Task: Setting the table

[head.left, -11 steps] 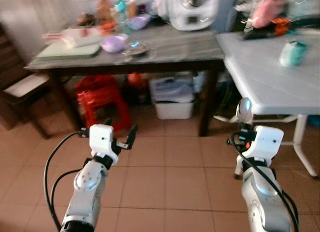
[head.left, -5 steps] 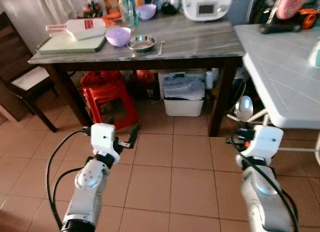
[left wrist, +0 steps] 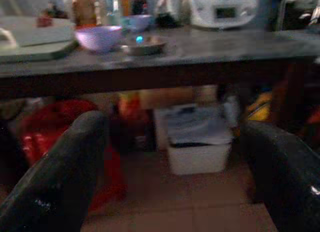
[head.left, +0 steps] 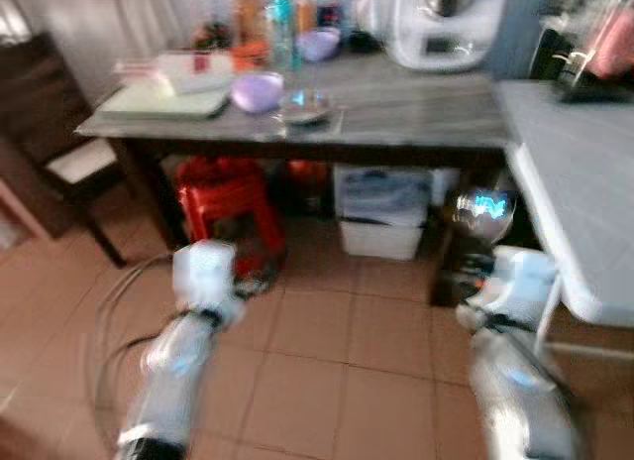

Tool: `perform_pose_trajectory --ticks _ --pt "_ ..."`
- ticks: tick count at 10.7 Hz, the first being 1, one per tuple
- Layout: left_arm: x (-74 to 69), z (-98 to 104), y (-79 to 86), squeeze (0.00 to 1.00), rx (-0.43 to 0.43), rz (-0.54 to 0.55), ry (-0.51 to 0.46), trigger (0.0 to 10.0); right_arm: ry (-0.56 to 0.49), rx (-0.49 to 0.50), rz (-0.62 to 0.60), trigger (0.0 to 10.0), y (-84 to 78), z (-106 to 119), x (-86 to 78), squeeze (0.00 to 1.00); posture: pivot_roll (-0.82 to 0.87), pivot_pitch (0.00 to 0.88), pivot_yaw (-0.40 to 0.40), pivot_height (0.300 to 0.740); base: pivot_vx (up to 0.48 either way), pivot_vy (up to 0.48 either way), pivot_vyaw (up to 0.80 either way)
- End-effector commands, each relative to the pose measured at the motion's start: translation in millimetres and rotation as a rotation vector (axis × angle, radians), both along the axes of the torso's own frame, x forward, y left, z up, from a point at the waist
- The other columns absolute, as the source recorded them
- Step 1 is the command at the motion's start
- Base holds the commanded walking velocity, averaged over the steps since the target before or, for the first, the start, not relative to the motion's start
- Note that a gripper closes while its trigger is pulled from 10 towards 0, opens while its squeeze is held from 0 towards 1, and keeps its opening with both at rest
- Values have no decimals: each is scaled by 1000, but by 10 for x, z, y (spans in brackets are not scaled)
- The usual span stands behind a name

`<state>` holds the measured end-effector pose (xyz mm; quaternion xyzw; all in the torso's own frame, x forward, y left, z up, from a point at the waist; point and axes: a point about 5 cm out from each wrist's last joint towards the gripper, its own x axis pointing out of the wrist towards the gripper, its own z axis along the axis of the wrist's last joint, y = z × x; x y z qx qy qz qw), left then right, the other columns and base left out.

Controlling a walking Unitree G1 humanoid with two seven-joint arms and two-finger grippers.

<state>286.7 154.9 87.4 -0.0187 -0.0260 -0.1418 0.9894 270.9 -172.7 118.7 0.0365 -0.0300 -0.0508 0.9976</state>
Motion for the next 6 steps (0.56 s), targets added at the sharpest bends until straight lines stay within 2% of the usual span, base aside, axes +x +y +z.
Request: perform_pose_trajectory --ticks 1,6 --pt "32 66 -81 0 -9 -29 -22 10000 -13 -9 -28 10000 -90 27 -21 0 33 0 96 740 409 0 0" --pt "27 62 -89 0 -7 -38 -19 10000 -12 -5 -26 10000 -78 23 -28 0 32 3 96 740 411 0 0"
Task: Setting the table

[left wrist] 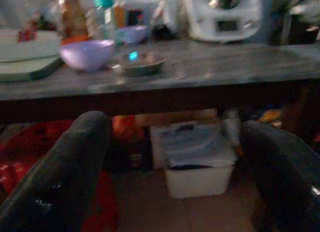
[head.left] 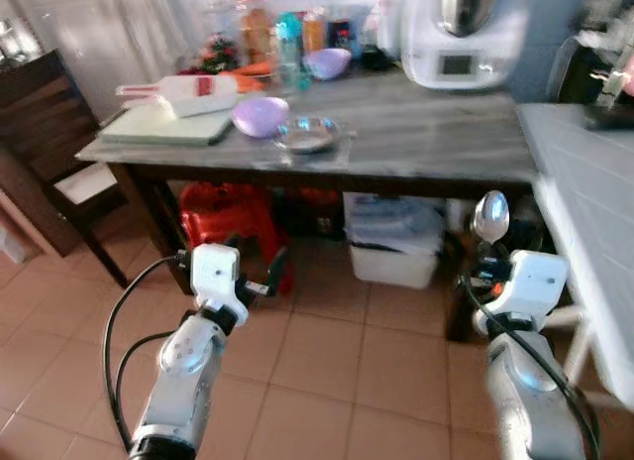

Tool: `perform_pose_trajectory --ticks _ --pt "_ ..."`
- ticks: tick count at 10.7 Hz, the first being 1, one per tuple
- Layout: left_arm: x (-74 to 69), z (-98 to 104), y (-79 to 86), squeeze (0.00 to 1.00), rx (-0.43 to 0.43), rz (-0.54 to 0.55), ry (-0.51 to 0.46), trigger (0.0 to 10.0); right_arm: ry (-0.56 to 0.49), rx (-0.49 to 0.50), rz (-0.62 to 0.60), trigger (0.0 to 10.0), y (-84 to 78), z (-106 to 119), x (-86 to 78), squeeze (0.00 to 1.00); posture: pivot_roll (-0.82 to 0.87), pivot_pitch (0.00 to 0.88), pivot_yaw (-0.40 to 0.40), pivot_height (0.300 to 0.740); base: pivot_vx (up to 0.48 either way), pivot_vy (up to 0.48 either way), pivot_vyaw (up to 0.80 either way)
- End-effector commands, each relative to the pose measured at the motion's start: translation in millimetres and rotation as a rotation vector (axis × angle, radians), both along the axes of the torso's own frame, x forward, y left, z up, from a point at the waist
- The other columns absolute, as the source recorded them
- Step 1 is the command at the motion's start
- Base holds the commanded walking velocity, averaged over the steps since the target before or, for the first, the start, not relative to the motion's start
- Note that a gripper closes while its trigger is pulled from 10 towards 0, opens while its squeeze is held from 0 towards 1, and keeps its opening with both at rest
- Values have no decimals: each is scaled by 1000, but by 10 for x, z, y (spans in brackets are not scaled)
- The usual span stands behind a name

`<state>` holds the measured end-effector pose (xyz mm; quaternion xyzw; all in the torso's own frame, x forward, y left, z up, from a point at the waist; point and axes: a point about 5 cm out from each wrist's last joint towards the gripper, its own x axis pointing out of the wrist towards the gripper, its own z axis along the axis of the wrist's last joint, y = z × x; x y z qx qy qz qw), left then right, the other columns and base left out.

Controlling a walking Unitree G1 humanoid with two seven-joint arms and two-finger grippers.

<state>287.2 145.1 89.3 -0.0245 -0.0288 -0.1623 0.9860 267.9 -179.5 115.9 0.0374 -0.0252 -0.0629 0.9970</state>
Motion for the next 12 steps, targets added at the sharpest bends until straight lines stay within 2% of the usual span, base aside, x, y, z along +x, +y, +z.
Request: perform_pose_trajectory --ticks 1,12 --pt "20 37 -3 0 3 2 -12 10000 -22 -8 -2 10000 -12 54 4 0 32 5 97 740 409 0 0" --pt "41 58 -63 0 -2 -21 -10 10000 -20 5 -4 10000 -3 43 10 0 29 8 104 740 401 0 0"
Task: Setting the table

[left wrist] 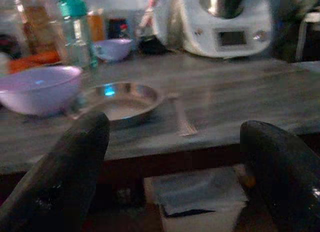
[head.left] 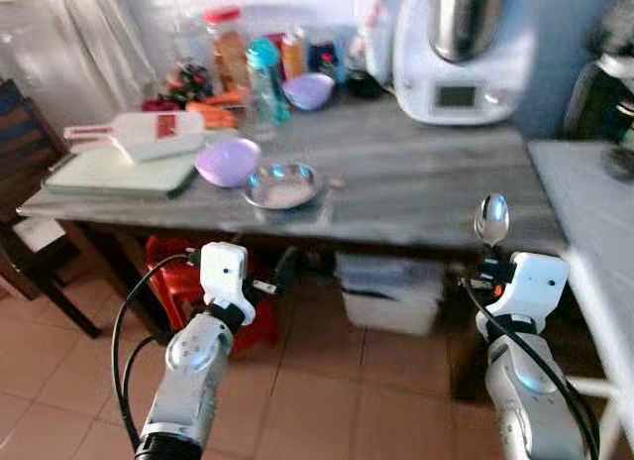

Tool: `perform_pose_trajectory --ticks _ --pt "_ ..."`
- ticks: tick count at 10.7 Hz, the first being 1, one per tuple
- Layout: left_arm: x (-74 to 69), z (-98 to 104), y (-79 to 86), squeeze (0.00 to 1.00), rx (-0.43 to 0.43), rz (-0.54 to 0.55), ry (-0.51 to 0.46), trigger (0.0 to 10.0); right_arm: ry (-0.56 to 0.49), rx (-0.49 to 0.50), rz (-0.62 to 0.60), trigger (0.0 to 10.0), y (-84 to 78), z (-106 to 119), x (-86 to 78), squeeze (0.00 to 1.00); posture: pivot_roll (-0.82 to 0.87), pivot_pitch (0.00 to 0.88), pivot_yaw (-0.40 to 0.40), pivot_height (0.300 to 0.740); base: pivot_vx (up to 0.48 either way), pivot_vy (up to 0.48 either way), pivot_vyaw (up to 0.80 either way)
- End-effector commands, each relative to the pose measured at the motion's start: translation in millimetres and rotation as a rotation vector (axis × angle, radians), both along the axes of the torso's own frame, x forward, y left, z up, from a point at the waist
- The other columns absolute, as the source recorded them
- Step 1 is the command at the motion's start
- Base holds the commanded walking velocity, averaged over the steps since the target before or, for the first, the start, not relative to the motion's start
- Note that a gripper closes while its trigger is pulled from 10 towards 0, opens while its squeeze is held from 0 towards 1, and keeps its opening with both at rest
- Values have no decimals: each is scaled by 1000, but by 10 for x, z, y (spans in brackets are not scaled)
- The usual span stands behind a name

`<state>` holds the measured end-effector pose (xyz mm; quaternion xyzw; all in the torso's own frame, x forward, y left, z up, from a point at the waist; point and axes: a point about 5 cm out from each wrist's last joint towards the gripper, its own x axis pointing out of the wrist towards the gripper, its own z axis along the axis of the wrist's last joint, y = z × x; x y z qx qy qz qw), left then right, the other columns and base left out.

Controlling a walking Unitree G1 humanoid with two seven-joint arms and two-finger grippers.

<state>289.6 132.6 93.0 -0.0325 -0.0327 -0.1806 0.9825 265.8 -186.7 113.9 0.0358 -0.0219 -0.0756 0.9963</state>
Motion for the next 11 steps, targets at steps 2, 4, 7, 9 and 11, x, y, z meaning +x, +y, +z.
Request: perform_pose_trajectory --ticks 2,4,7,9,11 --pt "17 4 52 0 5 21 7 10000 -29 10 22 10000 65 66 38 0 28 7 102 740 334 0 0" --pt "11 -6 3 0 -16 7 19 10000 -28 12 20 10000 62 62 41 0 27 6 99 740 0 0 0" --pt "7 6 -38 0 -20 -14 11 10000 -32 18 17 10000 53 78 53 0 27 4 98 740 0 99 0" --pt "8 11 -43 0 -19 -19 8 10000 -31 27 13 10000 40 77 53 0 26 2 98 740 0 401 0" --pt "6 11 -53 0 -18 -26 7 10000 -30 37 10 10000 37 72 51 0 25 4 99 740 0 412 -222"
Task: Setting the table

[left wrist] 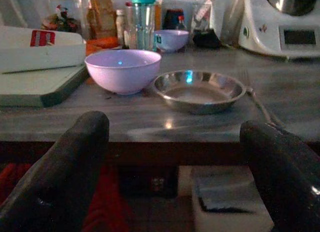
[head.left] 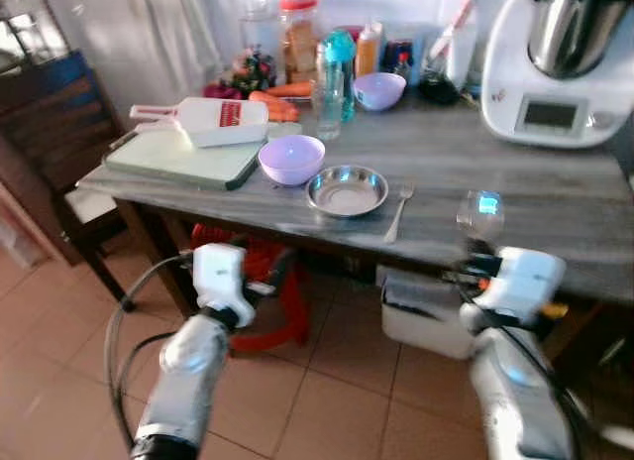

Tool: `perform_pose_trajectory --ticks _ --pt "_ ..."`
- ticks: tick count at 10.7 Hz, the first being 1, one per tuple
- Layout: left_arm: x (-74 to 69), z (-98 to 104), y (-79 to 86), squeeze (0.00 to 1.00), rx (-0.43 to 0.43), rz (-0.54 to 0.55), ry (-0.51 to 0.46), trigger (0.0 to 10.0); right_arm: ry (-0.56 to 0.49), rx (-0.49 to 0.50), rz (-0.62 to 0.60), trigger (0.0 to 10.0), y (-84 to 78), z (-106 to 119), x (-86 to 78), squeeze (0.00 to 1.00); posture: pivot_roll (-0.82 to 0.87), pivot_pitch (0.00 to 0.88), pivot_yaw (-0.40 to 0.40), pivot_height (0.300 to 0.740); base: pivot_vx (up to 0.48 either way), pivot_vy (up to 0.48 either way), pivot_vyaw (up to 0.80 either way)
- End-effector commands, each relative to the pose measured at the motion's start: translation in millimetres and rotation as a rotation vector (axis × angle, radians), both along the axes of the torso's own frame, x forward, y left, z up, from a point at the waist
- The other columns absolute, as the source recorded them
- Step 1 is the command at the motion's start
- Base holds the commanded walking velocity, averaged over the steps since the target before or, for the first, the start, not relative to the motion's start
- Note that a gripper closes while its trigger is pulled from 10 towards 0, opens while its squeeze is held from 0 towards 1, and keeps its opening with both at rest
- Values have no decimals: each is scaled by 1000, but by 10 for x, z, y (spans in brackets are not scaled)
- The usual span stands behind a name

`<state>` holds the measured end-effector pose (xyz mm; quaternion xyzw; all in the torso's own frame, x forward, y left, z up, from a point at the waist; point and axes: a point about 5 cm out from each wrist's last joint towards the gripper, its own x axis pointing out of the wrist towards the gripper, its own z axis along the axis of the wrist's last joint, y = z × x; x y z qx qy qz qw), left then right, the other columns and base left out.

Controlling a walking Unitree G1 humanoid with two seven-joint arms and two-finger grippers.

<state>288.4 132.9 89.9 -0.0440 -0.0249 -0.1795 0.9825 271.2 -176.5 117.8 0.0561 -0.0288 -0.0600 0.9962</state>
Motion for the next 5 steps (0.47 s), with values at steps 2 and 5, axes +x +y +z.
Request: perform_pose_trajectory --ticks 2,5 --pt "15 38 -55 0 4 -32 -13 10000 -14 -5 -23 10000 -65 31 -11 0 24 1 101 740 0 412 -606" --pt "19 39 -58 0 7 -35 -14 10000 -17 -8 -24 10000 -66 35 -5 0 25 0 100 740 0 415 0"
